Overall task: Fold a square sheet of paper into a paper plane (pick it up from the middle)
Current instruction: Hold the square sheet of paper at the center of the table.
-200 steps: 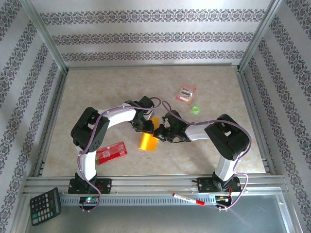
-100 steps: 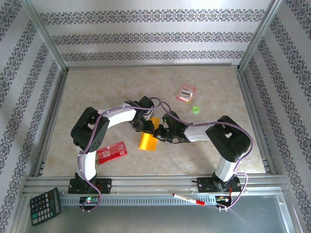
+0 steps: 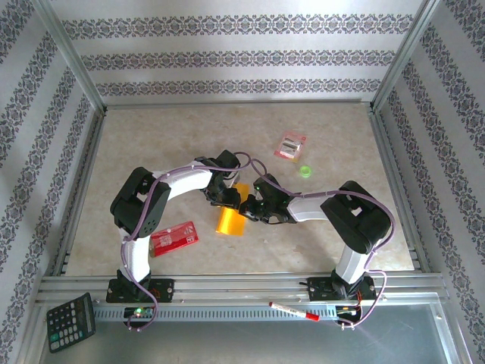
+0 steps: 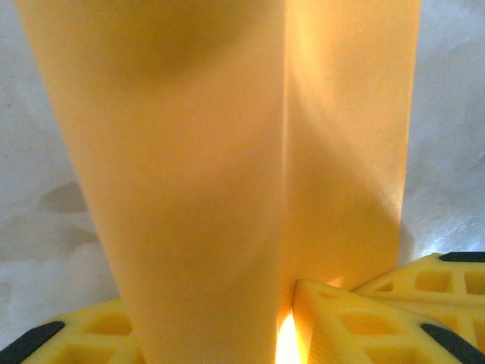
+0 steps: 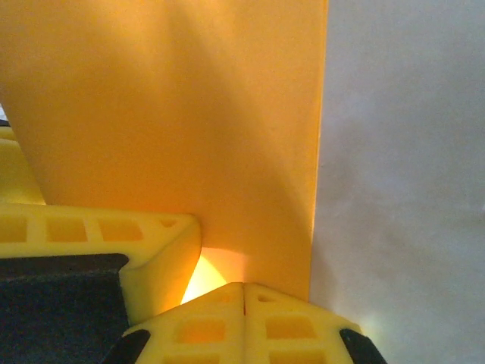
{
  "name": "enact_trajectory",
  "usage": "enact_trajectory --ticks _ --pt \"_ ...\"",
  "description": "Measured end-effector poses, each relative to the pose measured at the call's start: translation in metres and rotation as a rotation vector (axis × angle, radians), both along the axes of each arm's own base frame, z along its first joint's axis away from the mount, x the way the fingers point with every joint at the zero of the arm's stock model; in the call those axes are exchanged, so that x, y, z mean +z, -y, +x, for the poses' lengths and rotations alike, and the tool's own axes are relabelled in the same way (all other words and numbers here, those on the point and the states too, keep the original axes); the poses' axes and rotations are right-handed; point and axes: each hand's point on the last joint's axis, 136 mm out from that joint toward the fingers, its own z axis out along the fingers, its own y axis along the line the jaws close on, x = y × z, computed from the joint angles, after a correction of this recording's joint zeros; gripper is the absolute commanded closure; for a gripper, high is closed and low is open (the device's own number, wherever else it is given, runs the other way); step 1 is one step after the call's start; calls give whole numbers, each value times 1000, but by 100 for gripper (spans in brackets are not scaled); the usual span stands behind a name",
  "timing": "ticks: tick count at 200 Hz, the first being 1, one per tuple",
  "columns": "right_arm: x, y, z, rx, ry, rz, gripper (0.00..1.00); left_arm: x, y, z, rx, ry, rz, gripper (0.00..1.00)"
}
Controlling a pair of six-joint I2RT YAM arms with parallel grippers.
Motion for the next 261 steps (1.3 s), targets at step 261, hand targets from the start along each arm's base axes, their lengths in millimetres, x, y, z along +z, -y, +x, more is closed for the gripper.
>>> enact_trajectory --ticks 261 --pt "0 -4 2 4 21 30 100 11 -22 -5 141 -87 -145 54"
